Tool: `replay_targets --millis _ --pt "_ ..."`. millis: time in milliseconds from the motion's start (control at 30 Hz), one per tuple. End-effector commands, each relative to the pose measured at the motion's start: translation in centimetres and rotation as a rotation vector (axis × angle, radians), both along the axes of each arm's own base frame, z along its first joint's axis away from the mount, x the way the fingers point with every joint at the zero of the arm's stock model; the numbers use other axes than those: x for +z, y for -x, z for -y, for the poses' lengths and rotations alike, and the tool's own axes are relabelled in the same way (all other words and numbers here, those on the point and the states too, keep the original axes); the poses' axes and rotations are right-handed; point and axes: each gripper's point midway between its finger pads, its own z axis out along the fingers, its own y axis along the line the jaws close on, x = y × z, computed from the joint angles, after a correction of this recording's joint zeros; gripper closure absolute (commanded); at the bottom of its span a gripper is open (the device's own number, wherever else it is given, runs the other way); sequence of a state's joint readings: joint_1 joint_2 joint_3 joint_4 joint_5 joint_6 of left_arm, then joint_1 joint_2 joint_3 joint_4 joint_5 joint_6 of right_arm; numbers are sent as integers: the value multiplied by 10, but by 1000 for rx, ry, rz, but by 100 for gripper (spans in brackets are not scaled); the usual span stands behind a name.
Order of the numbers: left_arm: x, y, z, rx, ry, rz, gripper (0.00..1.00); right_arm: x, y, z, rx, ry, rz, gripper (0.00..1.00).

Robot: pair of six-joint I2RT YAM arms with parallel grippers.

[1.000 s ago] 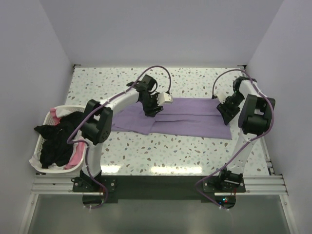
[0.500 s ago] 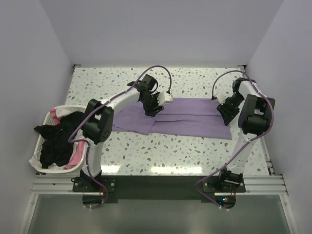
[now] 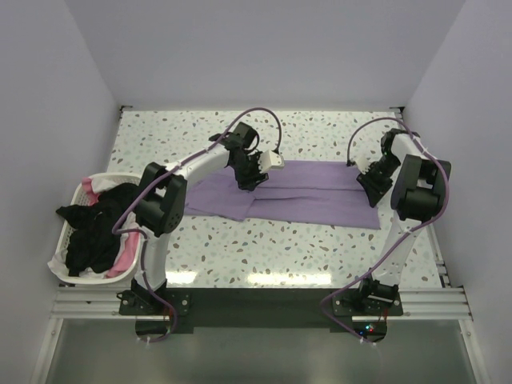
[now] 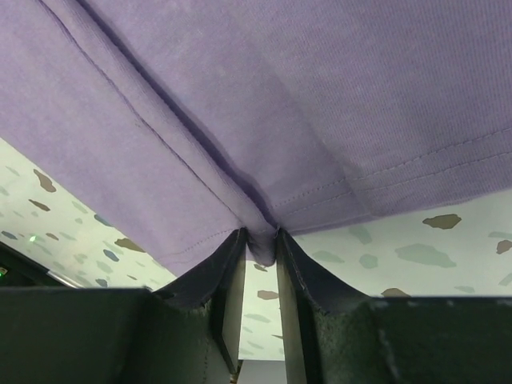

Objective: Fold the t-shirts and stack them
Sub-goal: Fold the tshirt

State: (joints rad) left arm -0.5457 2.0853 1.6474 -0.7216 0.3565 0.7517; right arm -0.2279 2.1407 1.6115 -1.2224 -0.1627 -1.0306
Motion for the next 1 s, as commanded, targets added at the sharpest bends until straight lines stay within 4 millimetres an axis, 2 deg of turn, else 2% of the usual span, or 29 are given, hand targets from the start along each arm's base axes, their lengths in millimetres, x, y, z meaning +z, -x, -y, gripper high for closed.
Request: replay_targets --millis 0,167,333,433,767,900,967 --pt "9 -10 7 -1 13 39 46 23 -7 1 24 15 46 73" --pt "9 -11 11 -19 21 35 43 24 -6 2 18 19 44 72" --pt "13 13 19 -88 50 -23 40 24 -7 2 14 23 46 72" --pt "16 19 24 -105 60 -10 39 25 -8 3 11 27 51 73" --pt "-7 22 23 -108 -14 -23 37 30 -9 4 15 31 53 69" --pt "-12 20 20 -97 -34 -22 39 29 -8 4 17 30 51 75" --pt "-15 20 19 -95 -47 -21 42 29 -7 3 16 28 48 82"
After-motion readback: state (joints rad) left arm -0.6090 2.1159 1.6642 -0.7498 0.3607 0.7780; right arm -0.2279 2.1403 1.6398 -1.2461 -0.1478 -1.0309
